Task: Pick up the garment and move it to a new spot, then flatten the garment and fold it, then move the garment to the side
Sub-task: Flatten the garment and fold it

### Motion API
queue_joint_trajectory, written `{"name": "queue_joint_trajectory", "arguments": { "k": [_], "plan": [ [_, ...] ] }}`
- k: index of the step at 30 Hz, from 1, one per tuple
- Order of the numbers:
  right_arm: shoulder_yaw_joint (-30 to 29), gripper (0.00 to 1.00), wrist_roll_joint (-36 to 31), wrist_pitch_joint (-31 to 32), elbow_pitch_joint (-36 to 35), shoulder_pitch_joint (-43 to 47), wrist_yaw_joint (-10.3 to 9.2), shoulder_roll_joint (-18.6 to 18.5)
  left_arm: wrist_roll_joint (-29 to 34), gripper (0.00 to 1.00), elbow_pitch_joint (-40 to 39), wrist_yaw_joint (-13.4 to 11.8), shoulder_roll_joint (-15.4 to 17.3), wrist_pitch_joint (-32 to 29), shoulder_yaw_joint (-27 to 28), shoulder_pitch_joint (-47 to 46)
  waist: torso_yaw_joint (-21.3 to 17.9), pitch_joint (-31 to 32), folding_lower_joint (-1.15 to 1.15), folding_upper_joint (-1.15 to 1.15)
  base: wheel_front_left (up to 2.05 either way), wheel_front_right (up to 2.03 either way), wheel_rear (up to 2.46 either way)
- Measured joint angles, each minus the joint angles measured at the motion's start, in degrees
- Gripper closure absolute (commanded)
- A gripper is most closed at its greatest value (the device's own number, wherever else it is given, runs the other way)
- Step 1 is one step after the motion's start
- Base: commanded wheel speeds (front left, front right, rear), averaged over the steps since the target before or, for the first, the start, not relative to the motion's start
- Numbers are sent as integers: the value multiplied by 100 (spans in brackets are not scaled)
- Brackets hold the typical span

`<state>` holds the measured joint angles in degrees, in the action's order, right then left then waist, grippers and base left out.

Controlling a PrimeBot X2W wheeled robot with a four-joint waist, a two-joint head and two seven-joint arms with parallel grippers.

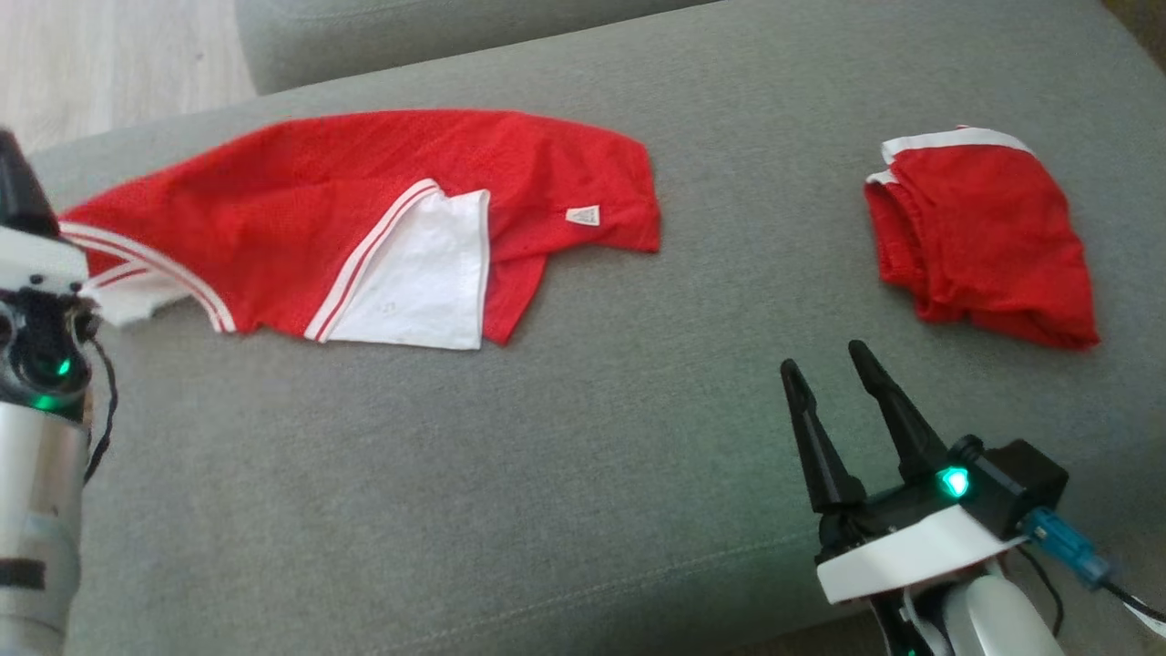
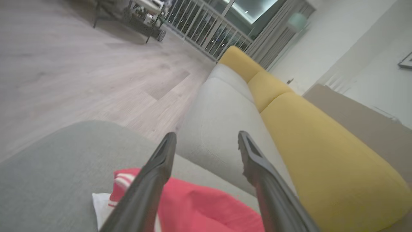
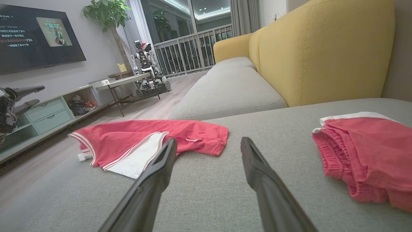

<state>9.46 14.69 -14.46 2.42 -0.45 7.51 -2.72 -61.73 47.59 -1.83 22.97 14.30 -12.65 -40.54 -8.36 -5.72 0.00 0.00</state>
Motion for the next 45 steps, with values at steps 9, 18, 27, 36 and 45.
{"name": "queue_joint_trajectory", "arguments": {
  "k": [9,18,27,36,45],
  "plan": [
    [-27,0,-114,0,-23,2,0,1,1062,0,-2162,678,-1866,3,212,2267,245,-168,0,0,0,0,0],
    [38,0,-252,0,-33,-42,0,0,-125,0,-2139,738,-2049,-1040,-719,2544,336,-417,0,0,0,0,0],
    [36,0,-312,0,-108,-296,0,0,-1931,0,-1691,433,-2054,-1267,-1248,1699,162,-806,0,0,0,0,0],
    [-18,0,-312,0,-161,-372,0,0,-1911,57,-1160,436,-2068,-959,-1374,1149,-48,-991,0,0,0,0,0],
    [-74,0,-311,0,-161,-370,0,0,-1817,86,-814,534,-2143,-871,-1496,1065,7,-904,0,0,0,0,0]
  ]
}}
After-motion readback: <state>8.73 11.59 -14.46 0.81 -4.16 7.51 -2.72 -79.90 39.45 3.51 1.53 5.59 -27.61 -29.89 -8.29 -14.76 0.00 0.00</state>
